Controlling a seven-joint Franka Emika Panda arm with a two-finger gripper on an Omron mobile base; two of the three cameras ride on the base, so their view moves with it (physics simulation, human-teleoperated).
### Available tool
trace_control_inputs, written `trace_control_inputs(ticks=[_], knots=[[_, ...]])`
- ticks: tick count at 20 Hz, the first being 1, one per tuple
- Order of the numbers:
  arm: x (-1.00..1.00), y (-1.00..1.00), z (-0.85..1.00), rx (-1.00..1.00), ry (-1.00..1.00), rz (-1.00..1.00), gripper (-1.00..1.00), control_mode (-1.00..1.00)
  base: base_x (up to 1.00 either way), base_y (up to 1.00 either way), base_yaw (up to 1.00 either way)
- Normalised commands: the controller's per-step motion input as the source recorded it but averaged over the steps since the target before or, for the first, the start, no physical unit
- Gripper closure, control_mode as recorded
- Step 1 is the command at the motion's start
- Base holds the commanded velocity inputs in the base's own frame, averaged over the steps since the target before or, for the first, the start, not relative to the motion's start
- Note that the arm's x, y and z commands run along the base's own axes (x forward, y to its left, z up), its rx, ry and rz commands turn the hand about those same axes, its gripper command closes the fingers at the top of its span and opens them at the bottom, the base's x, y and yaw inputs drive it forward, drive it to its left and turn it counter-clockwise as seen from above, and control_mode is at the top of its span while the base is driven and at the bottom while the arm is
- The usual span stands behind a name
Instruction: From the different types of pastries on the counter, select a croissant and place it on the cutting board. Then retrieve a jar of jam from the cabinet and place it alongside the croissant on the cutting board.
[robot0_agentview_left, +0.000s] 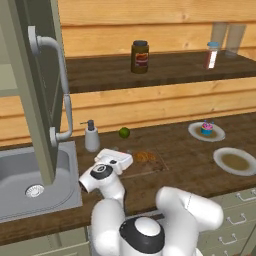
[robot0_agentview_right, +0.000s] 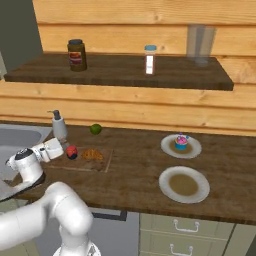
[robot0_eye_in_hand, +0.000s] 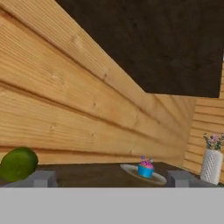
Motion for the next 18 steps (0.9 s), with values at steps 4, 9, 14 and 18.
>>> trace_control_inputs(ticks=[4, 9, 14, 18], knots=[[-0.57, 0.64, 0.68, 0.0, -0.03, 0.0, -1.0, -1.0, 0.0, 0.0, 0.0], [-0.9, 0.81, 0.64, 0.0, -0.05, 0.0, -1.0, -1.0, 0.0, 0.0, 0.0], [-1.0, 0.89, 0.57, 0.0, -0.05, 0.01, -1.0, -1.0, 0.0, 0.0, 0.0], [-1.0, 0.92, 0.52, 0.01, -0.03, 0.04, -1.0, -1.0, 0.0, 0.0, 0.0]])
